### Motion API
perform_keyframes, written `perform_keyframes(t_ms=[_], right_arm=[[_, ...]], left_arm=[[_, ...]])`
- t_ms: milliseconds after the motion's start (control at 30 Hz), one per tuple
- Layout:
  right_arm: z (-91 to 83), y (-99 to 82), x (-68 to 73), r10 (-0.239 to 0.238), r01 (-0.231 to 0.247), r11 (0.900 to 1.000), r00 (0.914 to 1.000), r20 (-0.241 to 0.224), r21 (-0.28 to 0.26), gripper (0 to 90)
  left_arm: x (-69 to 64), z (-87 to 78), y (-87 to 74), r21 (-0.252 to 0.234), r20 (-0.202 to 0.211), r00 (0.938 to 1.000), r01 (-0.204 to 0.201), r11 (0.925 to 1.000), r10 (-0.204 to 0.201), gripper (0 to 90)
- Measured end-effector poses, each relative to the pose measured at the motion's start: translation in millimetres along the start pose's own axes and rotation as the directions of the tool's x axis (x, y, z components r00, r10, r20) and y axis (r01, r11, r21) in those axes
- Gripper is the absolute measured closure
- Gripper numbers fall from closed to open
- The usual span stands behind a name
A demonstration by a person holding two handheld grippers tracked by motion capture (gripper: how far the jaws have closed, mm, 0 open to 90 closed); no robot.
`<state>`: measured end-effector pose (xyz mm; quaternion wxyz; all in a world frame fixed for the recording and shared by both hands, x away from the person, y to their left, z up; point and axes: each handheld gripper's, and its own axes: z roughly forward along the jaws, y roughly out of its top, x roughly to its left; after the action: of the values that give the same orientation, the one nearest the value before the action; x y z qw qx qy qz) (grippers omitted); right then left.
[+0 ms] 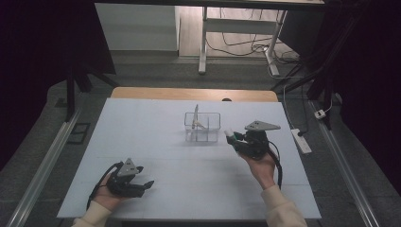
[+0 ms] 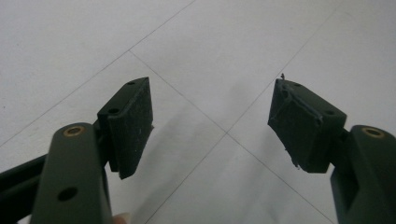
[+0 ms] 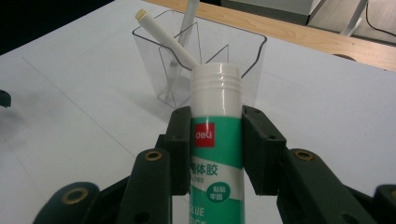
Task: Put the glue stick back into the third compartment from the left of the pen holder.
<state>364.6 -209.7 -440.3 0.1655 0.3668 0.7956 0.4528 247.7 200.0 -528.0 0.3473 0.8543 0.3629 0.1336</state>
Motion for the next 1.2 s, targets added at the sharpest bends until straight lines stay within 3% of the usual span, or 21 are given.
perform_keyframes(t_ms=[700,1200], right_arm=[[20.8,23.9,2.3,-0.012,0.011,0.9992,0.9999,-0.01,-0.039,64.4],[38.4,47.3,-2.0,-0.007,0.005,0.9954,0.9998,-0.019,-0.095,64.4]], left_arm=[[2.3,-3.4,0.1,-0.024,-0.001,0.9998,0.02,0.9995,-0.02,30.4],[3.7,-4.6,-0.3,-0.032,0.0,0.9996,0.027,0.9991,-0.027,30.4]])
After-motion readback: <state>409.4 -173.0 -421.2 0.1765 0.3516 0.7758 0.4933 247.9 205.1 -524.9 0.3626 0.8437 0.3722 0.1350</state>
